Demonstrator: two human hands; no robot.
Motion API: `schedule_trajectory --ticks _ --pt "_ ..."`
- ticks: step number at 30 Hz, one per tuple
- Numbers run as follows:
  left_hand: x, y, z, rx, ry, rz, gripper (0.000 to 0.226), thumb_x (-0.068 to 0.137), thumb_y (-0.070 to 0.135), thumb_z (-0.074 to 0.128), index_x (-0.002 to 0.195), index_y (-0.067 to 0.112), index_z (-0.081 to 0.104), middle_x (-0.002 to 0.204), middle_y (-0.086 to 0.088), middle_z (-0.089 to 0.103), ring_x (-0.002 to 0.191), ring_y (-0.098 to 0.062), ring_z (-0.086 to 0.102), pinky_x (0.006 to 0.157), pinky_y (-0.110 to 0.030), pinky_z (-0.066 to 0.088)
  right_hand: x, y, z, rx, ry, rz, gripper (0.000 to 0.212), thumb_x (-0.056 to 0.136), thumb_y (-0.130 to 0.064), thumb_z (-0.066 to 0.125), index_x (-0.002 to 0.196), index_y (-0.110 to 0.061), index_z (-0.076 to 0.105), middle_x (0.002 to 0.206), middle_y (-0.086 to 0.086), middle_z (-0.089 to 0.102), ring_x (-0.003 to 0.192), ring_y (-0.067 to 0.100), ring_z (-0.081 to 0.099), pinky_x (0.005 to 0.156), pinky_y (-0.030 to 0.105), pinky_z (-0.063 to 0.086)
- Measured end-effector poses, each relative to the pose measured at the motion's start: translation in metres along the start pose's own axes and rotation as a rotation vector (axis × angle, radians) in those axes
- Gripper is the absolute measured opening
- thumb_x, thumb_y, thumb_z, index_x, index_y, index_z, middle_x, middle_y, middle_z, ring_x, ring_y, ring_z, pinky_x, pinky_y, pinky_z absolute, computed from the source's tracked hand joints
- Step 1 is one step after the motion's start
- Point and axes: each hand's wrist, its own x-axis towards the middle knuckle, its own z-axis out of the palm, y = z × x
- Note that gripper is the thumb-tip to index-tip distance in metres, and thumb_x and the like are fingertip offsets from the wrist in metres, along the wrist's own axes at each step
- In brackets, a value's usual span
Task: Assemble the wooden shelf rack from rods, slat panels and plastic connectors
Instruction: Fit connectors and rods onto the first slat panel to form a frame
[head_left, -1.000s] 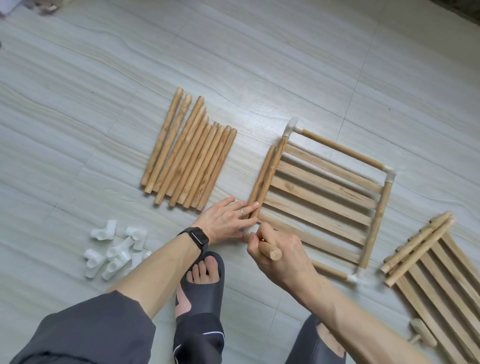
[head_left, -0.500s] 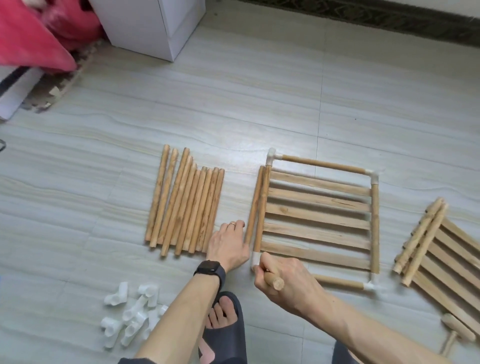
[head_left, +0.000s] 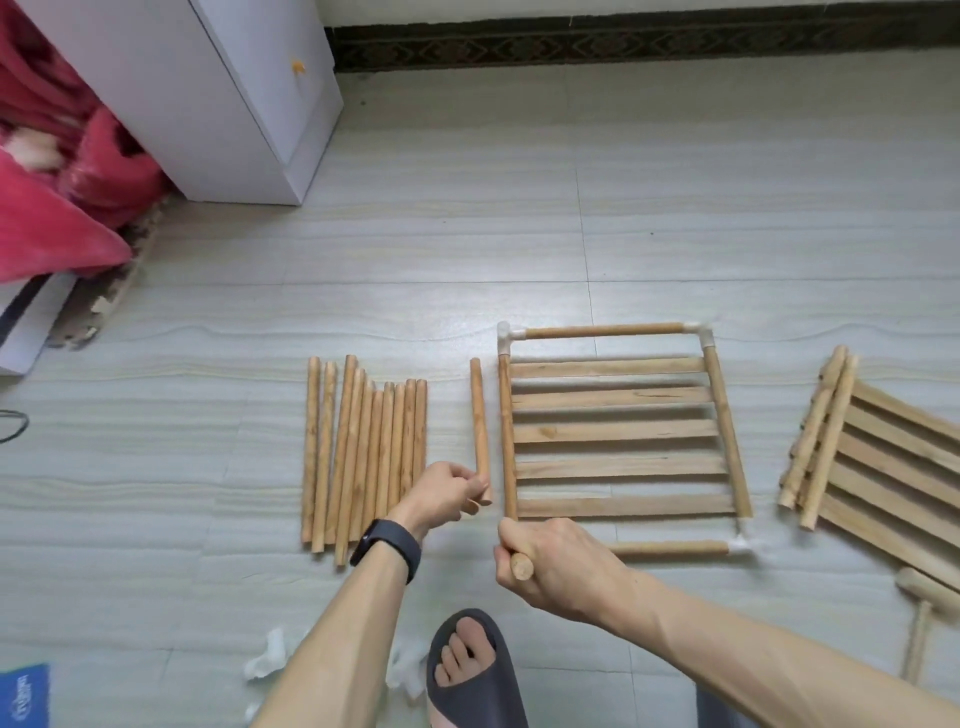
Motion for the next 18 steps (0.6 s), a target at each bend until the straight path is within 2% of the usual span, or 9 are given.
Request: schedule_trajectory --ticks 4,6,8,9,11,13,15,16,18 --pt "-0.058 0.041 -0.029 0.033 -0.040 0.094 0.025 0.097 0.038 0.064 0.102 0.014 0.069 0.086 0.006 0.074 0.078 -0.006 0.069 0.075 -0.025 0.054 -0.005 -0.010 -0.021 0.104 -0.140 0.227 0.031 0.096 -0.055 0.039 0.082 -0.029 0.030 0.075 -0.002 0.055 0.072 0.030 0.049 0.061 0.037 0.036" --pt "-0.079 0.067 -0.039 0.040 -0.054 0.159 0.028 0.097 0.037 0.066 0.110 0.013 0.070 0.092 0.003 0.073 0.080 -0.006 0.068 0.078 -0.026 0.053 -0.007 -0.011 -0.037 0.106 -0.206 0.237 0.038 0.092 -0.065 0.047 0.097 -0.029 0.042 0.085 -0.006 0.063 0.082 0.028 0.059 0.072 0.039 0.048" --pt "-0.109 0.101 -0.040 0.022 -0.069 0.240 0.030 0.096 0.034 0.068 0.114 0.010 0.069 0.093 0.001 0.073 0.081 -0.008 0.067 0.080 -0.028 0.052 -0.017 -0.014 -0.068 0.164 -0.209 0.242 0.050 0.085 -0.070 0.057 0.120 -0.036 0.045 0.095 -0.011 0.069 0.090 0.016 0.065 0.084 0.036 0.052" --pt "-0.122 0.117 -0.038 0.008 -0.079 0.277 0.031 0.095 0.033 0.069 0.114 0.009 0.070 0.094 0.001 0.073 0.082 -0.009 0.066 0.082 -0.029 0.052 -0.023 -0.014 -0.085 0.230 -0.157 0.262 0.058 0.084 -0.070 0.058 0.128 -0.035 0.045 0.094 -0.013 0.070 0.085 0.008 0.066 0.084 0.032 0.052" --pt "-0.147 0.151 -0.031 -0.011 -0.120 0.351 0.028 0.094 0.032 0.070 0.111 0.009 0.071 0.095 0.000 0.073 0.084 -0.011 0.065 0.084 -0.031 0.051 -0.034 -0.012 -0.121 0.415 0.040 0.301 0.055 0.086 -0.063 0.064 0.129 -0.030 0.051 0.090 -0.012 0.072 0.072 0.002 0.068 0.075 0.023 0.051" --pt "-0.166 0.180 -0.019 0.010 -0.188 0.419 0.021 0.095 0.031 0.069 0.108 0.014 0.071 0.094 -0.001 0.073 0.084 -0.013 0.064 0.083 -0.029 0.051 -0.047 -0.009 -0.159 0.652 0.259 0.349 0.048 0.087 -0.058 0.067 0.124 -0.030 0.056 0.092 -0.010 0.076 0.066 0.007 0.070 0.065 0.021 0.051" --pt "-0.178 0.204 -0.005 0.098 -0.237 0.474 0.020 0.096 0.029 0.068 0.109 0.014 0.069 0.093 -0.002 0.074 0.083 -0.013 0.063 0.079 -0.025 0.051 -0.060 -0.005 -0.195 0.874 0.439 0.369 0.058 0.081 -0.066 0.066 0.124 -0.028 0.058 0.098 -0.009 0.077 0.064 0.012 0.069 0.058 0.022 0.049" --pt "-0.182 0.214 0.003 0.174 -0.241 0.499 0.020 0.096 0.028 0.068 0.110 0.012 0.068 0.092 -0.002 0.075 0.081 -0.012 0.064 0.075 -0.022 0.051 -0.068 -0.003 -0.211 0.955 0.507 0.368 0.060 0.079 -0.068 0.065 0.124 -0.030 0.058 0.102 -0.009 0.077 0.065 0.014 0.069 0.057 0.023 0.048" --pt "-0.186 0.230 0.023 0.362 -0.226 0.545 0.018 0.096 0.025 0.068 0.109 0.013 0.065 0.091 0.000 0.077 0.081 -0.008 0.069 0.072 -0.019 0.053 -0.086 0.001 -0.240 1.044 0.612 0.337 0.050 0.087 -0.063 0.062 0.127 -0.035 0.056 0.110 -0.012 0.075 0.069 0.018 0.070 0.058 0.025 0.049"
